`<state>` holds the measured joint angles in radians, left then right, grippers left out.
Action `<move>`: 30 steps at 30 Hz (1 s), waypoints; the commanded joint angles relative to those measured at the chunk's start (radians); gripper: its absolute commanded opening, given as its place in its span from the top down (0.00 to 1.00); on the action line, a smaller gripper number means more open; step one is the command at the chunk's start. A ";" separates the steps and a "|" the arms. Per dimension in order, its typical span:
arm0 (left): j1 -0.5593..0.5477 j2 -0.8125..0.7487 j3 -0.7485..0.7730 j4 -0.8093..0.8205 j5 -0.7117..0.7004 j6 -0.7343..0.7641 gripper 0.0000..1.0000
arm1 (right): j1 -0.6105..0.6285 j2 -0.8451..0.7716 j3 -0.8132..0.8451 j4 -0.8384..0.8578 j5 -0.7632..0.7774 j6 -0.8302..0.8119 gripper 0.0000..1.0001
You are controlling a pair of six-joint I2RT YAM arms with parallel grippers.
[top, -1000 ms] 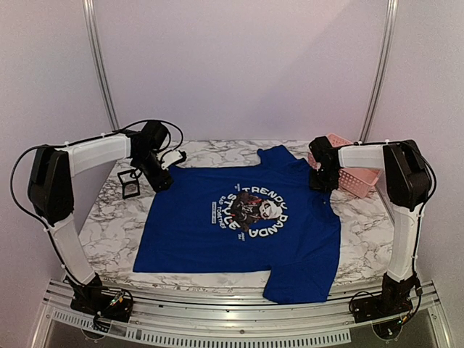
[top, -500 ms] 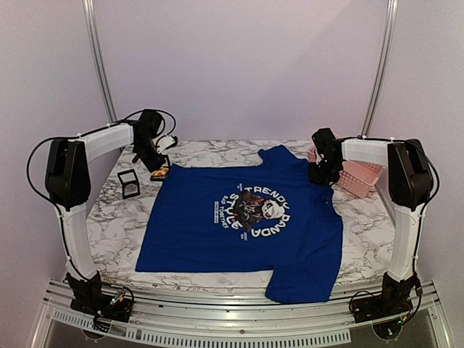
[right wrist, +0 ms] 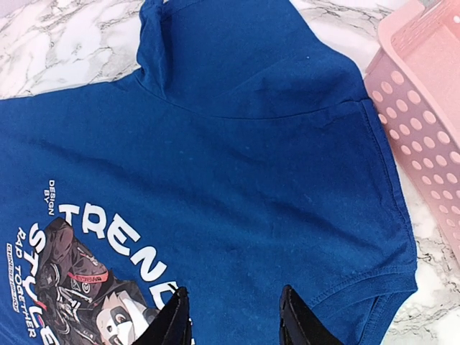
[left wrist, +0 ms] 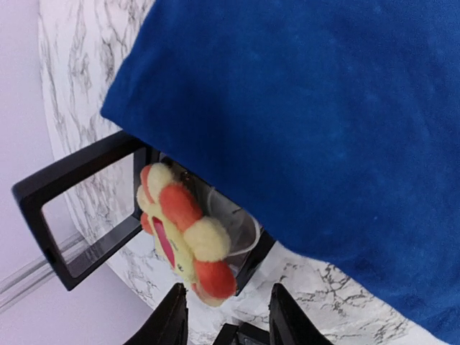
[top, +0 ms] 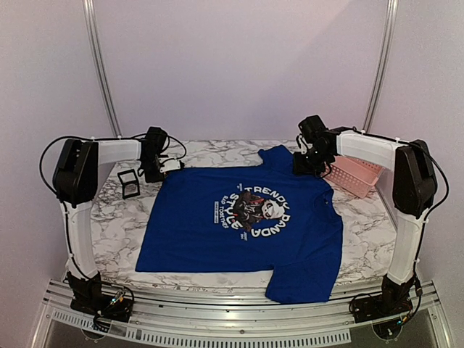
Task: Pin the brooch onto the clothing
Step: Pick up the brooch from the brooch box.
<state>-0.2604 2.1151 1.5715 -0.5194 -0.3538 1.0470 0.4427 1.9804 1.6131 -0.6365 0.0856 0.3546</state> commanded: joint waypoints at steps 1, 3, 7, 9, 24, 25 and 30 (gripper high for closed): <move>0.007 0.059 0.028 0.059 -0.020 0.064 0.69 | 0.016 -0.031 0.018 -0.019 0.000 -0.005 0.59; 0.011 0.068 0.033 0.063 -0.017 0.055 0.72 | 0.020 -0.031 0.022 -0.019 -0.001 -0.013 0.59; 0.020 0.083 0.036 0.078 -0.020 0.050 0.72 | 0.022 -0.031 0.029 -0.019 -0.007 -0.021 0.59; 0.023 0.085 0.038 0.079 -0.018 0.048 0.72 | 0.024 -0.028 0.035 -0.019 -0.014 -0.027 0.58; 0.037 0.081 0.127 -0.036 0.061 0.048 0.63 | 0.037 -0.009 0.056 -0.035 -0.018 -0.044 0.58; 0.038 0.090 0.130 -0.034 0.053 0.047 0.63 | 0.037 -0.009 0.056 -0.038 -0.016 -0.045 0.58; 0.037 0.103 0.128 -0.031 0.048 0.042 0.63 | 0.038 -0.011 0.056 -0.040 -0.008 -0.049 0.58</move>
<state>-0.2363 2.1853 1.6829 -0.5358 -0.3042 1.0889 0.4725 1.9739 1.6466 -0.6598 0.0723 0.3180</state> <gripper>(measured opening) 0.367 0.419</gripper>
